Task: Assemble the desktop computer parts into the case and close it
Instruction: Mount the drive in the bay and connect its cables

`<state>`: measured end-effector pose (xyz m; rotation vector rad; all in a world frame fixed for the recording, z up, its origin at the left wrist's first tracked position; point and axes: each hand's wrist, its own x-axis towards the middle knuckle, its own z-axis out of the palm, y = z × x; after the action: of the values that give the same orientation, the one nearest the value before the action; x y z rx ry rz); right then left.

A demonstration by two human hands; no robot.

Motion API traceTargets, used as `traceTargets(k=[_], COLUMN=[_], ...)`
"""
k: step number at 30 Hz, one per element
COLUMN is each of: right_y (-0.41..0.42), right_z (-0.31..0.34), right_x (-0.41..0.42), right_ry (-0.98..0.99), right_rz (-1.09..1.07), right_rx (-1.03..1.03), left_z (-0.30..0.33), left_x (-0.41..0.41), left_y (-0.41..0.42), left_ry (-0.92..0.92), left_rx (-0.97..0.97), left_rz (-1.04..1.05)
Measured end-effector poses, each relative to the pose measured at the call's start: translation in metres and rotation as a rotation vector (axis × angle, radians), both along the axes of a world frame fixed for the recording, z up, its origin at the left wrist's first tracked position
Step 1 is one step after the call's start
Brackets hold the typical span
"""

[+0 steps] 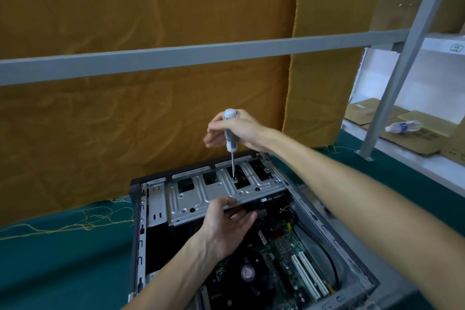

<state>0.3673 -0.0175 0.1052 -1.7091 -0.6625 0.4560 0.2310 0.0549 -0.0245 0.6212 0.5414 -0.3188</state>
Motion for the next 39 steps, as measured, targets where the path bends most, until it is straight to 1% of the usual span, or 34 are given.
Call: traceTargets(k=[1, 2, 6, 7, 8, 9, 10, 12, 14, 16, 17, 19, 21, 22, 24, 27, 28, 29, 30, 32, 34, 35, 36, 37, 38, 39], right_y=[0.003, 0.008, 0.028, 0.030, 0.032, 0.030, 0.026, 0.008, -0.012, -0.023, -0.024, -0.015, 0.001, 0.008, 0.019, 0.023, 0.022, 0.021, 0.018, 0.012, 0.004, 0.000, -0.005, -0.010, -0.014, -0.018], right_z=[-0.005, -0.010, -0.028, -0.030, -0.030, -0.028, -0.024, -0.012, -0.001, 0.008, 0.011, 0.012, 0.006, 0.001, -0.011, -0.023, -0.025, -0.026, -0.025, -0.022, -0.015, -0.012, -0.009, -0.007, -0.004, -0.002], right_x=[-0.001, -0.002, -0.016, -0.020, -0.022, -0.023, -0.023, -0.015, -0.003, 0.007, 0.010, 0.011, 0.007, 0.004, -0.002, -0.014, -0.017, -0.020, -0.023, -0.025, -0.022, -0.020, -0.018, -0.015, -0.012, -0.009], right_ry=[0.045, 0.022, -0.225, -0.283, -0.306, -0.280, -0.205, 0.024, 0.172, 0.175, 0.153, 0.153, 0.181, 0.155, 0.057, -0.067, -0.086, -0.098, -0.110, -0.120, -0.073, -0.030, 0.003, 0.000, -0.064, -0.188], right_rz=[-0.036, -0.106, -0.522, -0.579, -0.581, -0.535, -0.449, -0.165, 0.090, 0.234, 0.264, 0.257, 0.186, 0.126, -0.054, -0.412, -0.487, -0.517, -0.502, -0.355, -0.158, -0.067, 0.003, 0.042, 0.047, 0.031], right_rx=[0.075, 0.110, 0.233, 0.224, 0.189, 0.147, 0.110, 0.116, 0.124, 0.058, 0.014, -0.015, 0.055, 0.106, 0.222, 0.415, 0.442, 0.428, 0.373, 0.225, 0.161, 0.161, 0.161, 0.136, 0.070, -0.030], left_z=[-0.001, -0.002, -0.004, -0.004, -0.003, -0.003, -0.003, -0.003, -0.001, 0.002, 0.002, 0.003, 0.003, 0.003, 0.003, 0.002, 0.002, 0.002, 0.003, 0.006, 0.011, 0.016, 0.022, 0.026, 0.032, 0.036], left_x=[0.001, 0.002, 0.005, 0.005, 0.004, 0.003, 0.003, 0.002, 0.002, 0.001, 0.000, 0.000, -0.001, -0.002, -0.002, 0.001, 0.001, 0.001, 0.000, -0.002, -0.005, -0.009, -0.011, -0.014, -0.013, -0.010], left_y=[0.000, 0.000, 0.000, 0.000, 0.000, 0.000, 0.001, 0.001, 0.000, 0.000, 0.000, 0.001, -0.001, -0.002, -0.002, -0.001, -0.002, -0.003, -0.004, -0.003, 0.004, 0.009, 0.018, 0.027, 0.035, 0.041], left_ry=[0.008, 0.010, 0.007, 0.005, 0.003, 0.002, -0.001, -0.007, -0.006, -0.007, -0.005, 0.004, 0.019, 0.015, 0.011, 0.021, 0.022, 0.021, 0.018, 0.033, 0.055, 0.044, 0.006, -0.054, -0.127, -0.206], left_rx=[0.001, 0.008, 0.041, 0.041, 0.039, 0.038, 0.038, 0.044, 0.057, 0.069, 0.075, 0.096, 0.111, 0.120, 0.136, 0.137, 0.136, 0.137, 0.137, 0.143, 0.158, 0.195, 0.289, 0.436, 0.611, 0.805], left_rz=[0.004, 0.005, 0.015, 0.013, 0.012, 0.012, 0.013, 0.009, 0.009, 0.000, -0.008, -0.021, -0.027, -0.036, -0.036, -0.017, -0.015, -0.012, -0.011, -0.031, -0.157, -0.278, -0.419, -0.541, -0.607, -0.588])
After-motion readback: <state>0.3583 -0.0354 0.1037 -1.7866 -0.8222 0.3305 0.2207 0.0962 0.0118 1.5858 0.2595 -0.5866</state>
